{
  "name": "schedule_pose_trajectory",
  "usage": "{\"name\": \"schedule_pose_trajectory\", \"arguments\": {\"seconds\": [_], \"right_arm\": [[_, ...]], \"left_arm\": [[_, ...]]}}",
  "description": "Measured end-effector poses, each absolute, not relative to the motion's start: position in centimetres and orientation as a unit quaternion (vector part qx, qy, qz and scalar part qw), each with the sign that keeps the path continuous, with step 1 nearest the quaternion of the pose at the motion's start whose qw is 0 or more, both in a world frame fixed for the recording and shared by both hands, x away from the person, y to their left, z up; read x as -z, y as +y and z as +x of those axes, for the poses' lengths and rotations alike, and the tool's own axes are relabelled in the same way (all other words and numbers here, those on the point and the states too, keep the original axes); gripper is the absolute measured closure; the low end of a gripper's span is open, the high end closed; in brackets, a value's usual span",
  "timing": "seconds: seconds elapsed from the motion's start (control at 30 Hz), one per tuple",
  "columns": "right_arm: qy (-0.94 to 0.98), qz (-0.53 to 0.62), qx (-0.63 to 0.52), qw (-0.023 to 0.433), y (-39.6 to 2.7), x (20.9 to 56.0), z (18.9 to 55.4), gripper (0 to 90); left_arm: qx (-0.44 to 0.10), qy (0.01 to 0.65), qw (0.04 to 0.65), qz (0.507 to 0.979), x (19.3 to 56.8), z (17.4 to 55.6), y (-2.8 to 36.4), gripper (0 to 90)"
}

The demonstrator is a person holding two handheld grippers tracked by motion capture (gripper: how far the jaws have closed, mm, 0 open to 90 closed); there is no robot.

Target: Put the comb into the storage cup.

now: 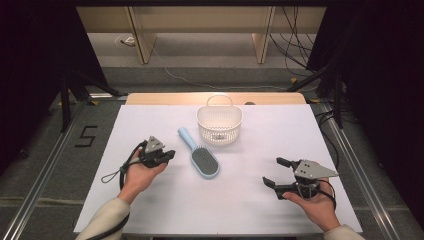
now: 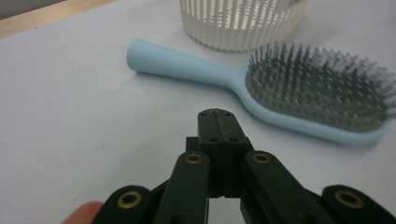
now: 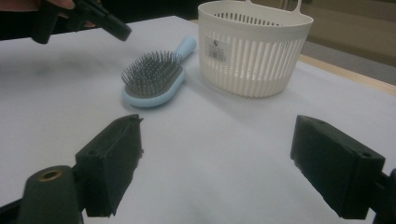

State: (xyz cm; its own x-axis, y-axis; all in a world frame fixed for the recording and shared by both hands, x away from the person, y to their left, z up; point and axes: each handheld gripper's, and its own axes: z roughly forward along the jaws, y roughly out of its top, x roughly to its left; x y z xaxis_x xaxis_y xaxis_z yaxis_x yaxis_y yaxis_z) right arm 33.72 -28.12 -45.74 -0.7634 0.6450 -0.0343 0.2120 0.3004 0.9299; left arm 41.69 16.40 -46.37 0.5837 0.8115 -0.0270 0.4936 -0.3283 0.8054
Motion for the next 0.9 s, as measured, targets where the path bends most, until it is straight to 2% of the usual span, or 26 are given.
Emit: {"name": "schedule_pose_trajectory", "arguments": {"seconds": [0.37, 0.9], "right_arm": [[0.78, 0.277, -0.523, 0.203, -28.2, 45.8, 33.7, 17.4], [0.782, 0.275, -0.522, 0.202, -28.1, 45.8, 33.7, 17.1]], "left_arm": [[-0.185, 0.418, 0.378, 0.805, 45.7, 48.1, 12.1, 89.8], [-0.18, 0.41, 0.325, 0.833, 47.5, 50.7, 9.3, 89.8]]}}
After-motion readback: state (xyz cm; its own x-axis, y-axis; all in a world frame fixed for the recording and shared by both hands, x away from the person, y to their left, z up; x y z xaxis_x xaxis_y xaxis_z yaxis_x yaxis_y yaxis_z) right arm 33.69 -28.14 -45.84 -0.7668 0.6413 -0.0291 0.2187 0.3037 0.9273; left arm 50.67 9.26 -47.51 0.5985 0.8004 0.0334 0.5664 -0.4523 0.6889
